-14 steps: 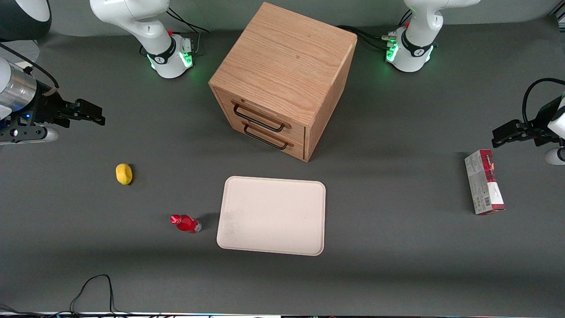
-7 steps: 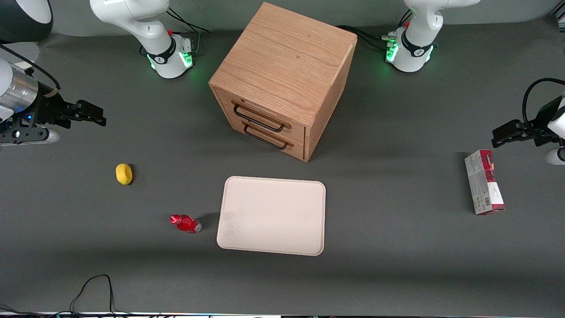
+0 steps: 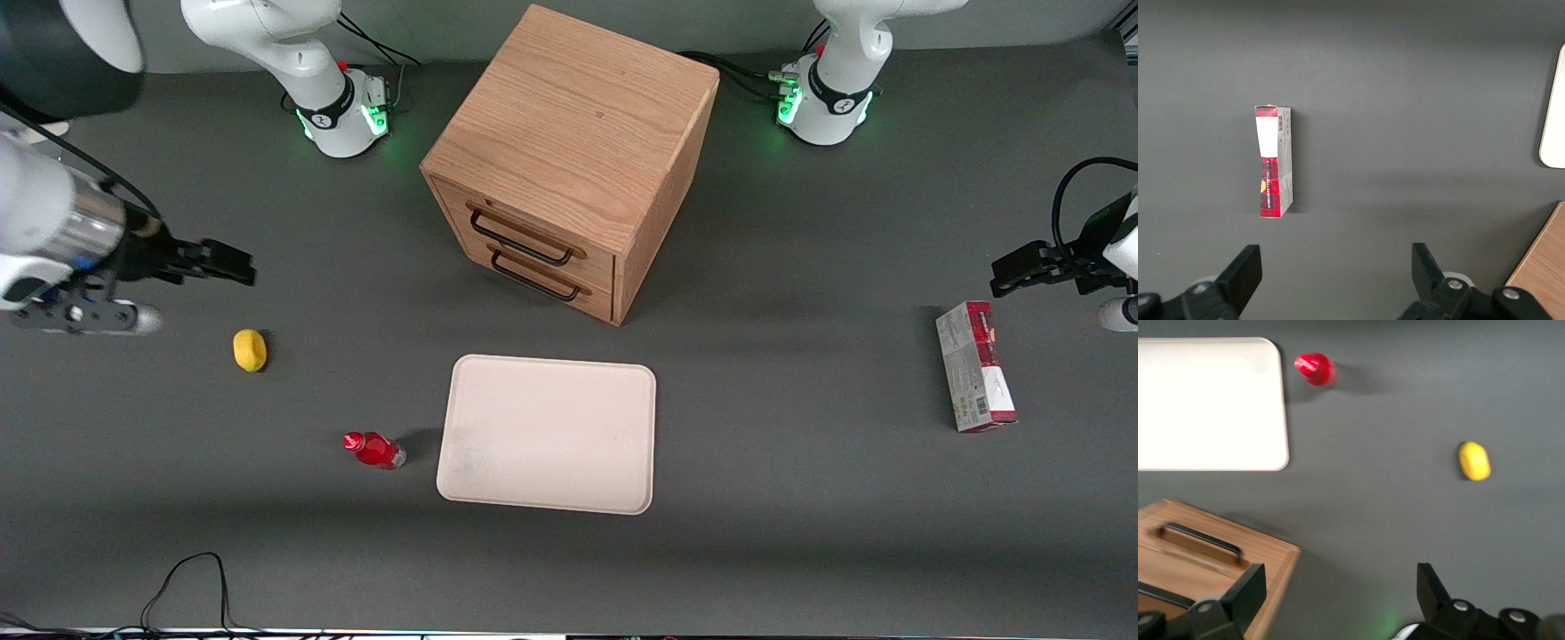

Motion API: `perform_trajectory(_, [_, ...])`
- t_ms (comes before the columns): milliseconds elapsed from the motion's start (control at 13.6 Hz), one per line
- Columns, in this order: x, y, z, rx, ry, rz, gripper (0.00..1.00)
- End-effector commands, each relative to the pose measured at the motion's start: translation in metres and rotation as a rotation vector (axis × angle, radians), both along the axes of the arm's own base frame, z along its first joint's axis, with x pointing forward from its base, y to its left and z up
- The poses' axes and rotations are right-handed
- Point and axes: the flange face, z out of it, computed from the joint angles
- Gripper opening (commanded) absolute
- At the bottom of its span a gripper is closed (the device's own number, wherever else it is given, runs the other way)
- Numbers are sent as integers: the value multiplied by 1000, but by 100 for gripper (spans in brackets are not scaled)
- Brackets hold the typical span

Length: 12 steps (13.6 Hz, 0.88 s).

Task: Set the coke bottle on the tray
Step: 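Move the open right gripper down to the red Coca-Cola bottle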

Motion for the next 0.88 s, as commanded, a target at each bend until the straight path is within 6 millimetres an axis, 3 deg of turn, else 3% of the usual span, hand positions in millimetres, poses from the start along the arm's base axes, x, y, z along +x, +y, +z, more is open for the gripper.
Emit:
perform_trajectory(0, [35, 36, -13, 0, 16, -74, 100])
perform_trajectory(147, [35, 42, -19, -34, 15, -52, 100])
perform_trajectory(221, [41, 42, -35, -45, 34, -52, 100])
perform_trajectory(588, [91, 32, -156, -126, -10, -62, 100])
perform_trajectory(809, [108, 39, -211, -108, -69, -71, 100])
